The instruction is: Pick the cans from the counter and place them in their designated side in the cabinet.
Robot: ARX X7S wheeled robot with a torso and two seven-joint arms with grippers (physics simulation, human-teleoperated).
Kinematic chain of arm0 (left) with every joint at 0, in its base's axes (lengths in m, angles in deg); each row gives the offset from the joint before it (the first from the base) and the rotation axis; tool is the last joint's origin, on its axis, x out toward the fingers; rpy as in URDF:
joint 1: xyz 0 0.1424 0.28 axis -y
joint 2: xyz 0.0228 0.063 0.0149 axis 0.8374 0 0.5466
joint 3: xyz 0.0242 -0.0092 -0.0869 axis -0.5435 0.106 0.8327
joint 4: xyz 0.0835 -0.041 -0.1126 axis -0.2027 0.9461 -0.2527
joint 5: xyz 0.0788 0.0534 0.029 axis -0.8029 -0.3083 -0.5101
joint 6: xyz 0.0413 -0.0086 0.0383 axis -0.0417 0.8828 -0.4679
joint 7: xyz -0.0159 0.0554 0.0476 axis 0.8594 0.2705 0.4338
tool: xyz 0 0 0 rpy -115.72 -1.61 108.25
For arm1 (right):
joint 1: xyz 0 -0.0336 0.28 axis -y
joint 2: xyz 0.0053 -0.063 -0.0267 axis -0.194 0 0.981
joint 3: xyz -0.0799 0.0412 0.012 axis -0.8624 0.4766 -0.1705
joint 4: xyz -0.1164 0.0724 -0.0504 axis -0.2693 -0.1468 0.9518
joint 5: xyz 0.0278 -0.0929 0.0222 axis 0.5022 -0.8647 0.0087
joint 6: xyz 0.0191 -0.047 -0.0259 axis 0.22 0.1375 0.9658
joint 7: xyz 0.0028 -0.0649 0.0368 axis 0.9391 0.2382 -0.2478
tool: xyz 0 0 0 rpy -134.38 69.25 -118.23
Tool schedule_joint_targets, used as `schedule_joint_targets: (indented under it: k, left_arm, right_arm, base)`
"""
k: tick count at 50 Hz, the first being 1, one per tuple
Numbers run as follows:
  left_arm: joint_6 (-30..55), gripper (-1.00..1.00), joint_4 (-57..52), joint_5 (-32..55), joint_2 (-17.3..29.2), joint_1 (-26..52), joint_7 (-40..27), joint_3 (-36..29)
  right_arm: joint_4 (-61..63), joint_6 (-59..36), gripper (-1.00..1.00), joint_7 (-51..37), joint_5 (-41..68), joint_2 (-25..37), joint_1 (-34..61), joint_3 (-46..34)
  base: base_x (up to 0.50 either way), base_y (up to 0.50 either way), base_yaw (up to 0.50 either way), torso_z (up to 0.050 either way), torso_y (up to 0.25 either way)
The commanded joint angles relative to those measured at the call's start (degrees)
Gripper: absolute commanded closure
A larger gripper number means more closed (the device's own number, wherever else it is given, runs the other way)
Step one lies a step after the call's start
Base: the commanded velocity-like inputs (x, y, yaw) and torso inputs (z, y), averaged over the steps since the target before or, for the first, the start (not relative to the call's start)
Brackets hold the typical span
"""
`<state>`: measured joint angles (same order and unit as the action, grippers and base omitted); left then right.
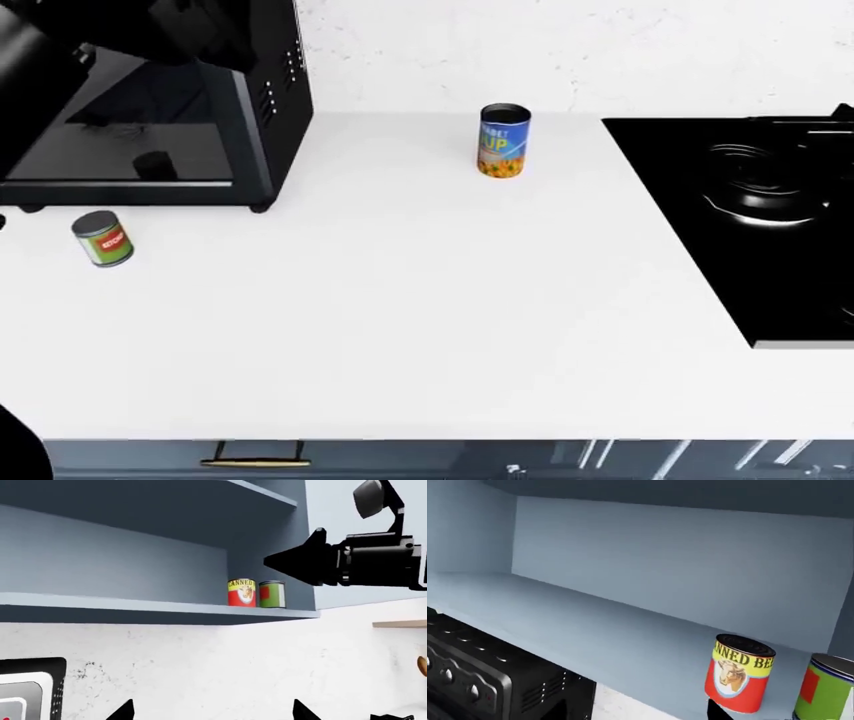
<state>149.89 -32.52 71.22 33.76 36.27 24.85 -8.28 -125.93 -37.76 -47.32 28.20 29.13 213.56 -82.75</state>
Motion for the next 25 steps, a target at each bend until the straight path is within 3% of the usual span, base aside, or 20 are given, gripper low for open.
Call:
schedule_joint_targets:
  k: [1, 4, 14, 21, 25]
  left_arm:
    - [-1.01, -1.00, 0.00, -3.29, 0.14, -2.42, 1.56, -0.11]
    - [-1.10, -1.00, 0.03, -3.85, 0.29, -2.79, 1.61, -0.24]
    - [-2.31, -1.00, -0.07, -6.97, 0.30, -5.33, 2.99, -0.44]
    - [-2.95, -1.00, -0.25, -8.01, 0.27, -6.43, 3.01, -0.46]
    - [-3.65, -1.00, -0.06, -9.17, -0.17, -7.33, 3.68, -0.76]
  right_arm:
    - [14.06, -7.07, -1.00, 3.79, 9.16, 0.04, -12.09, -2.34]
    - [35.94, -16.98, -1.00, 2.79, 11.10, 0.40, -20.60, -1.89]
    - [71.78, -36.87, -1.00, -4.21, 18.13, -0.17, -42.50, 4.64]
    - [78.89, -36.87, -1.00, -39.60, 60.86, 8.39, -54.64, 6.90]
    - [81.51, -36.54, -1.00, -49.49, 72.49, 10.05, -58.93, 7.51]
  base:
    - [-0.06, 0.00, 0.00, 0.000, -0.022]
    - [-0.06, 0.00, 0.00, 0.000, 0.000]
    - [-0.06, 0.00, 0.00, 0.000, 0.000]
    - [-0.05, 0.00, 0.00, 0.000, 0.000]
    - [-0.04, 0.32, 0.00, 0.000, 0.000]
